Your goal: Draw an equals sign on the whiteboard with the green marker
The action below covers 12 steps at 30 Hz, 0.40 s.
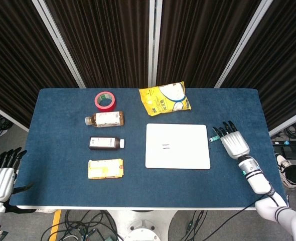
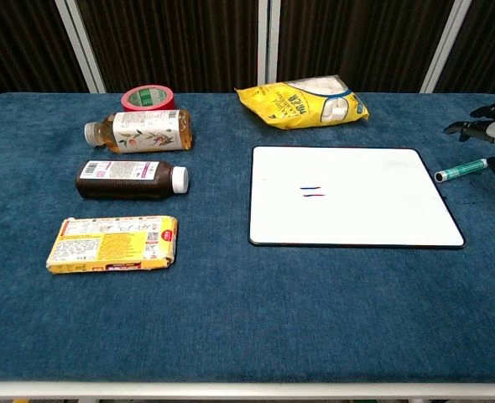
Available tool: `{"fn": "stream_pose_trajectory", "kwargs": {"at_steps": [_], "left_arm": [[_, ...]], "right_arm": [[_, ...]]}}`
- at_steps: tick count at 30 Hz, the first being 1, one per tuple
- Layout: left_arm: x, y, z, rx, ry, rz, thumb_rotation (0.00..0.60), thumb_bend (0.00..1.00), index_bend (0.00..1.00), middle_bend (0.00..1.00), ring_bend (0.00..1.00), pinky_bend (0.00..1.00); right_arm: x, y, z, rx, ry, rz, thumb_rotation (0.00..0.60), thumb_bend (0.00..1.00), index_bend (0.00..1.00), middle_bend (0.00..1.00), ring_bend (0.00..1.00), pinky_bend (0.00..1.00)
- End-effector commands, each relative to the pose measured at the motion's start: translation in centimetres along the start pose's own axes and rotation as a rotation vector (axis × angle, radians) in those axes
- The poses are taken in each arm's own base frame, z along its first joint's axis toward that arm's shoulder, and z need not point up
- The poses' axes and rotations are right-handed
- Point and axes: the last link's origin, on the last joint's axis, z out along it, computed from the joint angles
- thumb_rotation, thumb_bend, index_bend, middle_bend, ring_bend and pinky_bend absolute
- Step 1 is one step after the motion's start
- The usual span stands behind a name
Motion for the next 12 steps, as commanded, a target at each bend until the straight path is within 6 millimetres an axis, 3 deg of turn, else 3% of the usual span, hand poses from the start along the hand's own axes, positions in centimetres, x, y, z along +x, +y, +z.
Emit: {"fn": "stream_pose_trajectory", "kwargs": {"at_steps": [1,7,12], "left_arm": [[0.0,0.1,0.0,-0.002,0.003,-0.002,0.600,0.06,0.11,0.04,0.00,0.00],[0.0,0.6,0.4,-0.016,0.018,0.002,0.600,0.06,0.11,0.04,0.00,0.00],[0.0,1.1,0.6,-0.031,0.039,0.002,0.600,0.06,0.11,0.04,0.00,0.00]], "right_arm": [[2.5,2.6,-5.1,-0.096,0.119,0.133,0.600,0.59,0.08,0.20,0.00,0.00],[5.7,4.0,-13.5,-0.205,0.228,0.363,0.600,0.54,0.08,0.22,0.02,0.00],[6.7,3.5,-18.1,-0.232,0.269,0.460,0.600,0.51,0.08,0.20,0.02,0.00]]}}
